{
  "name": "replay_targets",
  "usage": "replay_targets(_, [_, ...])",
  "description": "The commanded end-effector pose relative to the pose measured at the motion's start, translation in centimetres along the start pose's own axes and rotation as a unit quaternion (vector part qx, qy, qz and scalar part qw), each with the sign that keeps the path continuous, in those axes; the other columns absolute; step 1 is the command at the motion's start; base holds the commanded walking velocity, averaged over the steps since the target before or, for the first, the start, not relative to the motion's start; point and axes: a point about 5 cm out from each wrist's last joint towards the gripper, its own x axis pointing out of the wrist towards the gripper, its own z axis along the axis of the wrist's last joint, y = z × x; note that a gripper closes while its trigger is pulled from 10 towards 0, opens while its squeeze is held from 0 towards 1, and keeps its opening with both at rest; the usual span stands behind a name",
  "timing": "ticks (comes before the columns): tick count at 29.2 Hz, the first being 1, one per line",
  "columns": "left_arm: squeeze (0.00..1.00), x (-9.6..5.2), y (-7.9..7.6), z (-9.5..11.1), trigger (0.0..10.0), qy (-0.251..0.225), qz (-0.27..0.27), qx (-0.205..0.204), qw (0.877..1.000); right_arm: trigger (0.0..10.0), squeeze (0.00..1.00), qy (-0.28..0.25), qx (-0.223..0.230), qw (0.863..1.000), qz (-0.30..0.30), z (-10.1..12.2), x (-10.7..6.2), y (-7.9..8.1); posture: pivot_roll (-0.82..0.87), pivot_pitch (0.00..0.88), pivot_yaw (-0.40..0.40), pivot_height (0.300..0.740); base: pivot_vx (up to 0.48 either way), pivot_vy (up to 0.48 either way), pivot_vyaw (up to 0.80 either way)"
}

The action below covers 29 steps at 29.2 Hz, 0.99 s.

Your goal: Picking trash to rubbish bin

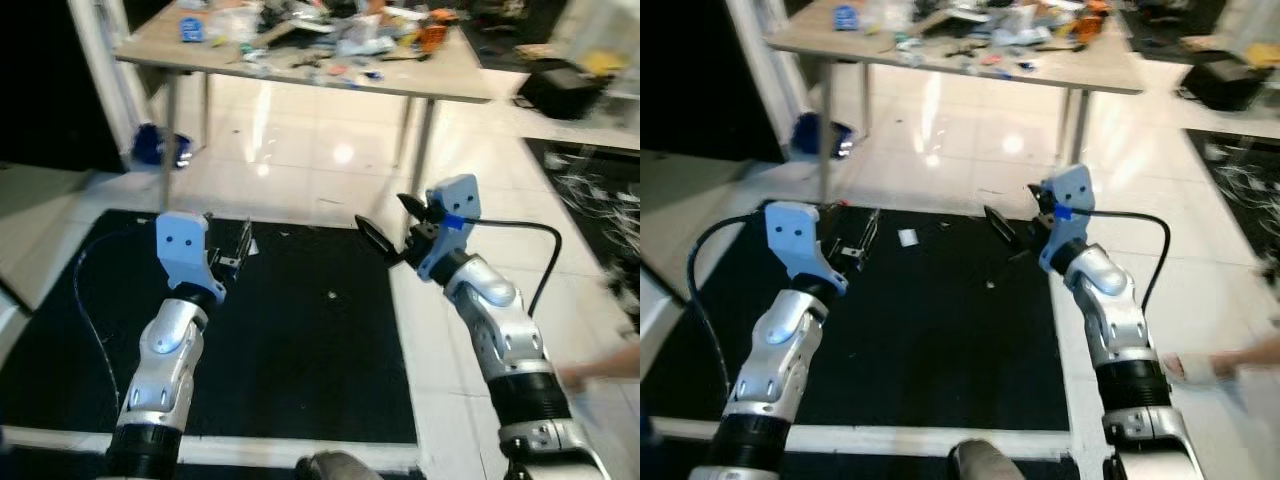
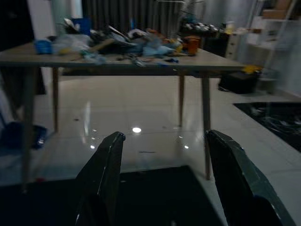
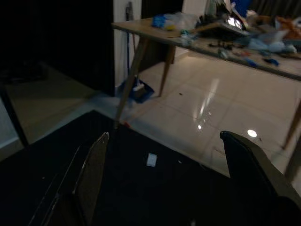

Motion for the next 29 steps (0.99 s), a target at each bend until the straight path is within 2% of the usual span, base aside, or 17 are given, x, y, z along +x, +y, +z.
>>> replay_targets(1, [0.00, -0.1, 0.0, -0.4, 10.0, 0.006, -0.002, 0.004, 1.000, 10.0, 0.00, 0.005, 0.005, 1.000, -0.001, -0.3, -0.1, 0.0, -0.08, 0.000, -0.046, 0.740, 0.000, 0.000, -0.80])
replay_targets(6, [0.00, -0.1, -0.1, -0.4, 10.0, 0.003, -0.004, 0.006, 1.000, 10.0, 0.00, 0.004, 0.005, 1.000, 0.000, -0.3, -0.1, 0.0, -0.08, 0.000, -0.046, 0.740, 0.000, 0.000, -0.80])
replay_targets(11, [0.00, 0.0, -0.4, -0.4, 10.0, 0.005, -0.022, 0.002, 1.000, 10.0, 0.00, 0.002, 0.003, 1.000, 0.001, -0.2, -0.1, 0.0, -0.09, 0.000, -0.043, 0.740, 0.000, 0.000, 0.00])
replay_targets(12, [0.00, -0.1, -0.7, -0.4, 10.0, 0.007, -0.046, -0.010, 0.999, 10.0, 0.00, 0.001, 0.002, 1.000, 0.001, -0.2, -0.1, 0.0, -0.09, 0.000, -0.043, 0.740, 0.000, 0.000, 0.00])
replay_targets(15, [0.00, -0.5, -1.0, -0.2, 10.0, 0.000, -0.077, -0.023, 0.997, 10.0, 0.00, 0.001, 0.001, 1.000, 0.002, -0.2, -0.1, 0.0, -0.09, 0.000, -0.043, 0.740, 0.386, 0.000, 0.00])
replay_targets(29, [0.00, -0.4, -1.0, -0.3, 10.0, 0.001, -0.076, -0.019, 0.997, 10.0, 0.00, 0.000, -0.002, 1.000, 0.004, -0.1, -0.1, 0.0, -0.09, 0.000, -0.043, 0.740, 0.480, 0.000, 0.00])
